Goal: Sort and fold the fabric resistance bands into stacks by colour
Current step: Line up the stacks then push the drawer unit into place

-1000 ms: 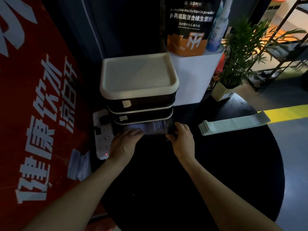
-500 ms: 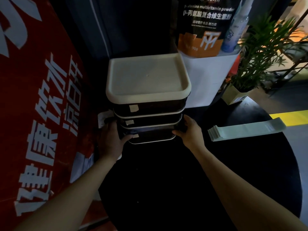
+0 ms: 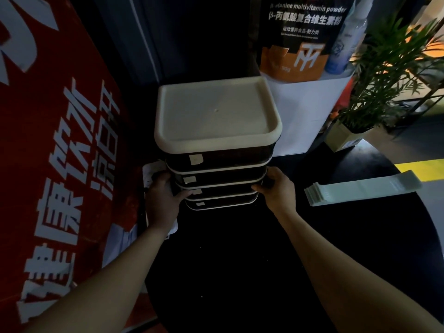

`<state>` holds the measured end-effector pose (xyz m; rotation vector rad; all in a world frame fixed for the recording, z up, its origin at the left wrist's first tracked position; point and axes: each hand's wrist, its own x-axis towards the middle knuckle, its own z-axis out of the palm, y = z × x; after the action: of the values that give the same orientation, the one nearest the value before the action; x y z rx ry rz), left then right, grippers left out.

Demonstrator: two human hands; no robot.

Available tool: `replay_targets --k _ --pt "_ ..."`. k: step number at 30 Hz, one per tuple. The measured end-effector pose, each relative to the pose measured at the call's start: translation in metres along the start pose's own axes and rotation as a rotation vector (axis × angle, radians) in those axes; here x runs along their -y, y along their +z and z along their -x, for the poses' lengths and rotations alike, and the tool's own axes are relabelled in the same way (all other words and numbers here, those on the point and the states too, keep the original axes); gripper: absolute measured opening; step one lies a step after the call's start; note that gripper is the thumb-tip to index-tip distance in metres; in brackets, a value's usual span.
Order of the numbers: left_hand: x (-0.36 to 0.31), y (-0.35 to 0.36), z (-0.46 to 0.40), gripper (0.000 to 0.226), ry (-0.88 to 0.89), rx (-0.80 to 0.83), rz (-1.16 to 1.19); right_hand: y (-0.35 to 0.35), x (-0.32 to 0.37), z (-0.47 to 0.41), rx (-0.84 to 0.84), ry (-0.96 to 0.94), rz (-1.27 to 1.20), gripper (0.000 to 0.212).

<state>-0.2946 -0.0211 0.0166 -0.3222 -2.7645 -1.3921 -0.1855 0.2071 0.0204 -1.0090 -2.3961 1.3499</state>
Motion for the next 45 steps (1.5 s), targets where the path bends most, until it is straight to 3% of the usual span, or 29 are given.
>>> replay_targets --k 6,12,18,23,36,45 --pt "0.009 0.001 0.004 0.054 0.028 0.047 0.008 0.002 -0.004 0.003 -0.005 -0.005 -0.01 0.036" --pt "0.04 0.021 0.025 0.061 -0.111 0.165 -0.14 0.022 -0.037 0.007 0.13 0.104 0.068 0.035" --pt "0.044 0.037 0.03 0.067 -0.207 0.358 -0.056 0.035 -0.034 0.009 0.259 0.117 -0.074 0.059" --pt "0.041 0.035 0.052 0.074 -0.287 0.297 -0.069 0.032 -0.04 0.031 0.199 0.133 -0.059 0.055" --pt "0.046 0.011 0.116 0.051 -0.208 0.257 -0.11 0.016 -0.065 0.094 0.149 0.178 -0.066 0.035" --pt "0.046 0.006 0.121 0.049 -0.196 0.277 -0.172 0.014 -0.066 0.095 0.183 0.183 -0.098 0.04"
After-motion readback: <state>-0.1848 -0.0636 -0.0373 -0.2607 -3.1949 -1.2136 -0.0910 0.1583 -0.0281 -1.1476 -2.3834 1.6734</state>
